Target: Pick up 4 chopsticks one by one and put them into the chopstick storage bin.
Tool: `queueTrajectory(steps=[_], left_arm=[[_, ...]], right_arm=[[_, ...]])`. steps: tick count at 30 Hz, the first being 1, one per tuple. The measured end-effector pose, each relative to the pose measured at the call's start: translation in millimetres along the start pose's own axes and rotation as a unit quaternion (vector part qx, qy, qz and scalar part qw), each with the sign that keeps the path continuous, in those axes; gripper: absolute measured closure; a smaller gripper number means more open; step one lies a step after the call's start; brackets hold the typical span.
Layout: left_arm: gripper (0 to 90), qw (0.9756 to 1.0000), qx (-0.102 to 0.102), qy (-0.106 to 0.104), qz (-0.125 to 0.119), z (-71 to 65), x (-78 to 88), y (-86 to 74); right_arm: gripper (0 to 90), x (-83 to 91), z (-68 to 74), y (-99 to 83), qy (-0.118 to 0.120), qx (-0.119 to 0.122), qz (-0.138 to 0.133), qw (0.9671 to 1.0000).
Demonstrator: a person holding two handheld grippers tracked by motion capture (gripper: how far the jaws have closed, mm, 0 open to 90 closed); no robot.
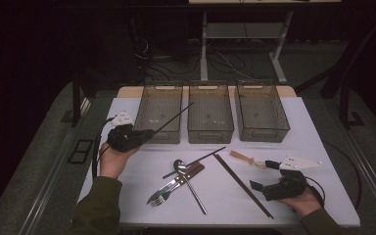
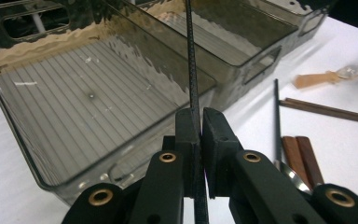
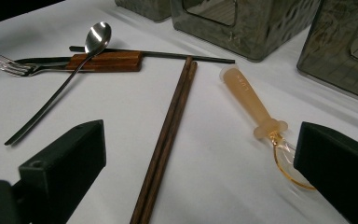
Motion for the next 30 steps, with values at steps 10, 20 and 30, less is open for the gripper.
queueTrajectory(steps=[10, 20, 30], left_arm=[[85.3, 0.9997, 0.013, 0.021, 0.009, 15.0, -15.4, 9.7], [85.3, 0.9981, 0.016, 0.053, 0.027, 33.7, -30.7, 22.2], [85.3, 0.9945, 0.03, 0.09, 0.043, 54.7, -39.2, 34.6]], right_arm=[[2.2, 0.5, -0.4, 0.0, -0.002, -0.001, 0.0, 1.0], [2.2, 1.0, -0.4, -0.1, -0.002, -0.004, -0.001, 1.0], [2.2, 1.7, -1.1, 0.1, -0.002, -0.005, -0.004, 1.0]])
Point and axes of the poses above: each handheld gripper's, and its own axes: x roughly backward along the jaws, y roughly out of its top, z roughly to its left, the point moved 5 cm from there along -x, roughly forward along the jaws, and after that the axes turned 3 degrees about -x, right-handed, at the moved point
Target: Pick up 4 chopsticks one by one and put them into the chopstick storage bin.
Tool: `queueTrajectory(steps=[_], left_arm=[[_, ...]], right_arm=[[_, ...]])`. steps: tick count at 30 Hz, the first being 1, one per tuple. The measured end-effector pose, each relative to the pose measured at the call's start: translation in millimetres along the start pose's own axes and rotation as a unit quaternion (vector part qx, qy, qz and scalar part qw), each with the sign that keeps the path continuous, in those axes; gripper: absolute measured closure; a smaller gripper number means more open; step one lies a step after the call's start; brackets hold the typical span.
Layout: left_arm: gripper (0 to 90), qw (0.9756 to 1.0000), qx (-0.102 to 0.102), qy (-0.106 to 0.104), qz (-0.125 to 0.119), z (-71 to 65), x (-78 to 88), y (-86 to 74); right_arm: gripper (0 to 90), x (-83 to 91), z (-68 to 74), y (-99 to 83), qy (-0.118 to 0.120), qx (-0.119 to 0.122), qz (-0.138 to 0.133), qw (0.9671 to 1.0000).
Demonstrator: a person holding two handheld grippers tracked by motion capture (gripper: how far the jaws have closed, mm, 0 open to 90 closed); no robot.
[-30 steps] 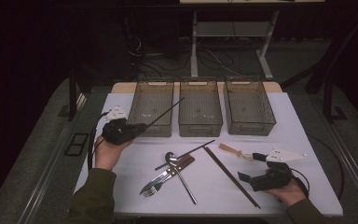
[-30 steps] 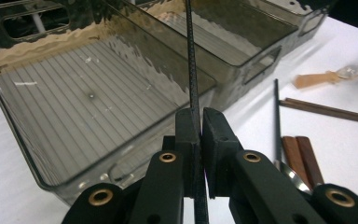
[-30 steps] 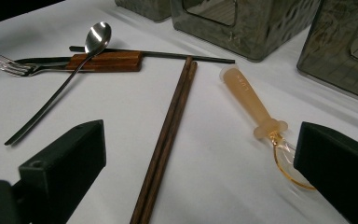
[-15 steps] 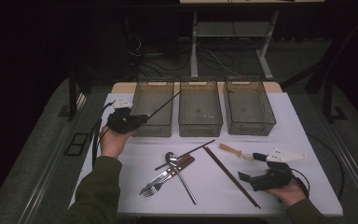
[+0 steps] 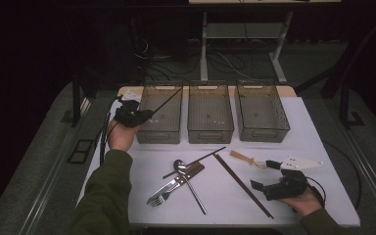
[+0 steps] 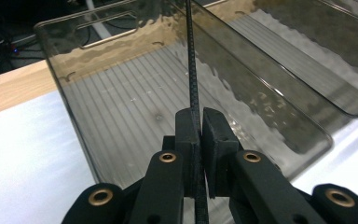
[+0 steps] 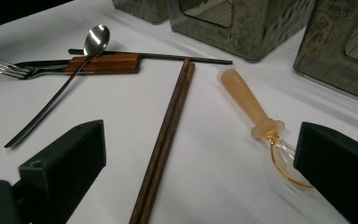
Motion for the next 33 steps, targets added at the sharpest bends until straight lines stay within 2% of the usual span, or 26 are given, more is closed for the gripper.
queueTrajectory(steps=[10, 12, 15, 23, 33], left_arm=[[85.2, 0.9992, 0.026, 0.018, 0.023, 10.7, -14.0, -1.5], [85.2, 0.9989, 0.021, 0.021, 0.036, 12.6, -17.2, -4.2], [85.2, 0.9979, 0.026, 0.026, 0.054, 15.0, -23.1, -9.2], [85.2, 0.9952, 0.01, 0.035, 0.091, 12.6, -35.7, -16.2], [82.4, 0.9958, 0.005, 0.031, 0.086, 11.1, -35.8, -15.2]], right_arm=[[2.2, 1.7, -0.5, -0.1, 0.0, -0.003, -0.003, 1.0], [2.2, 1.4, -0.7, 0.0, 0.0, -0.002, -0.003, 1.0], [2.2, 1.5, 0.1, 0.0, 0.001, -0.003, -0.002, 1.0], [2.2, 1.6, -0.2, 0.1, 0.001, -0.002, -0.003, 1.0], [2.2, 1.8, 0.0, 0.1, 0.002, -0.001, -0.003, 1.0]])
Point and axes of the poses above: each handheld gripper's, and its own axes: x roughly backward along the jaws, y roughly out of its top, z roughly to its left, the point moved 5 cm from there along -x, roughly forward along the jaws, and after that the axes turned 3 degrees about -x, right-handed, at the moved point
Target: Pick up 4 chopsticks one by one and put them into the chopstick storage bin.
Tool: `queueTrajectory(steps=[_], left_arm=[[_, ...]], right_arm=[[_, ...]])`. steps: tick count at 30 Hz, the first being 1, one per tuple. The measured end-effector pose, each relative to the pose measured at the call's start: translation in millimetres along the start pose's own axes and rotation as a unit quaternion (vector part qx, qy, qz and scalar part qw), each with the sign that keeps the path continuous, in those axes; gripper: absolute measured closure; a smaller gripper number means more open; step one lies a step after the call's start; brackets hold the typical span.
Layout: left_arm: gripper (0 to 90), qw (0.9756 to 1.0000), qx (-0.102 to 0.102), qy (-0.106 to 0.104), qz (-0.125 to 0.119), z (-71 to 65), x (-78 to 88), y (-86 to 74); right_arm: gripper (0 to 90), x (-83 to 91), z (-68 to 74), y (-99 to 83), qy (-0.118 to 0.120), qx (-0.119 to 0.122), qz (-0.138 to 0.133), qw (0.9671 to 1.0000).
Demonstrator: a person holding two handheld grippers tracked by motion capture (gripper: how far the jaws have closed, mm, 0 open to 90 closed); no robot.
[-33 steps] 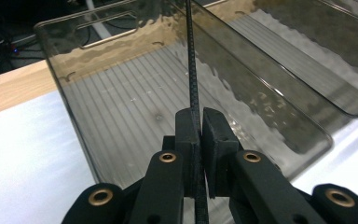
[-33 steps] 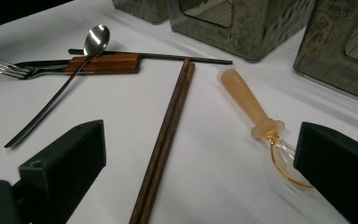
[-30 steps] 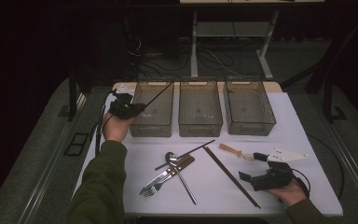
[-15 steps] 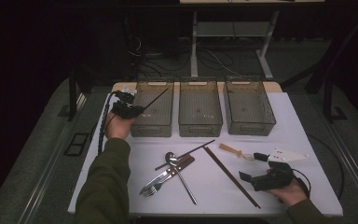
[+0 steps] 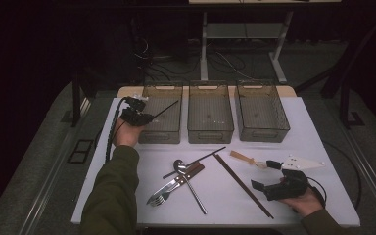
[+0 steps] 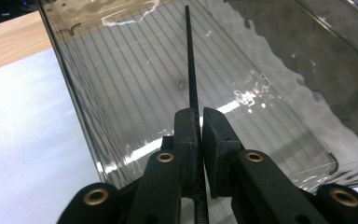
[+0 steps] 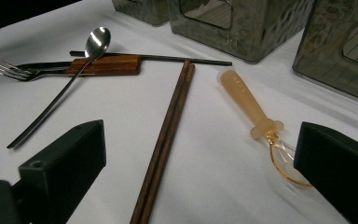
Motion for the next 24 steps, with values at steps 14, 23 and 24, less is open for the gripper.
queueTrajectory(steps=[14, 23, 24], left_arm=[[58.6, 0.9971, 0.0, -0.043, -0.063, -7.0, 22.5, 9.3], [48.1, 0.9915, -0.025, -0.09, -0.09, -28.7, 41.6, 7.6], [47.2, 0.9906, -0.028, -0.095, -0.094, -31.4, 43.6, 7.1]], right_arm=[[2.2, 0.1, 0.4, -0.1, 0.0, -0.002, 0.001, 1.0], [2.2, 0.5, 0.7, -0.1, 0.001, -0.003, 0.0, 1.0], [2.2, 0.5, 0.7, 0.0, 0.0, -0.003, -0.001, 1.0]])
Point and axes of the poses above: each handheld gripper's, and its own axes: x roughly backward along the jaws, y roughly out of its top, z roughly to its left, the point moved 5 cm from there along -x, roughly forward along the jaws, and after that the axes turned 3 degrees about -x, right-handed, at the moved point
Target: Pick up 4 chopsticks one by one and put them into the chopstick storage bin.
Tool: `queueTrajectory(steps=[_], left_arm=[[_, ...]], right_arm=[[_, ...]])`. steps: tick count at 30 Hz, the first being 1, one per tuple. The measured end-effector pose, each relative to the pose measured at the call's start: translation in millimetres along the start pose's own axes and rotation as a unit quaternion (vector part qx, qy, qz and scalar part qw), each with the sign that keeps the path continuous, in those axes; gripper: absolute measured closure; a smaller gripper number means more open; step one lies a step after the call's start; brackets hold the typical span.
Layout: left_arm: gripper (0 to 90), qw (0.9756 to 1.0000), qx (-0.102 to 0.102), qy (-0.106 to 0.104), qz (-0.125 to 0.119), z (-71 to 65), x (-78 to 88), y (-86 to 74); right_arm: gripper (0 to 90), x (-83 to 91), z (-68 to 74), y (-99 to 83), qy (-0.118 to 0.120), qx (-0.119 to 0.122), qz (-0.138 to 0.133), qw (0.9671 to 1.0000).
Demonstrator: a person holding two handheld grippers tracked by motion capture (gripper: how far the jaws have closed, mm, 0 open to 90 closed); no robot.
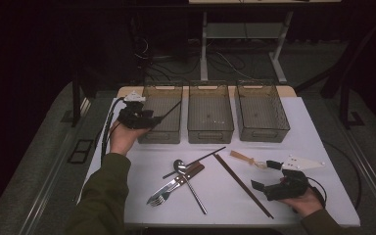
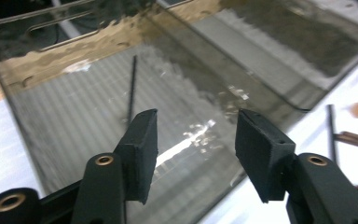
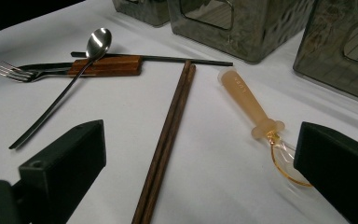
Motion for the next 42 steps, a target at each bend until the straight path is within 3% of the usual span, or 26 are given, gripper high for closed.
queueTrajectory(steps=[9, 18, 31, 35, 42], left_arm=[[40.5, 0.9991, -0.015, -0.034, -0.021, -29.4, 13.3, -12.1], [42.5, 0.998, -0.035, -0.051, -0.012, -56.0, 14.7, -43.4], [60.0, 0.9963, -0.057, -0.064, -0.009, -78.1, 18.6, -74.2], [66.5, 0.996, -0.062, -0.065, 0.003, -81.1, 19.8, -83.7], [71.8, 0.9938, -0.06, -0.089, 0.027, -86.4, 18.9, -100.8]], right_arm=[[2.2, 0.3, -0.1, 0.0, -0.001, -0.001, -0.001, 1.0], [2.2, -0.1, 0.0, -0.3, -0.001, -0.001, 0.001, 1.0], [2.2, 0.7, 0.2, -0.7, -0.002, -0.001, -0.001, 1.0], [2.2, 1.0, 0.1, -0.6, -0.003, -0.001, -0.001, 1.0], [2.2, 0.9, 0.4, -0.6, -0.004, 0.001, -0.001, 1.0]])
Point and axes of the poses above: each handheld gripper's, and its own axes: x roughly backward along the jaws, y roughly out of its top, z roughly to its left, the point moved 5 cm from there along -x, roughly forward along the jaws, and after that the axes turned 3 degrees about -x, right-handed, at the moved point
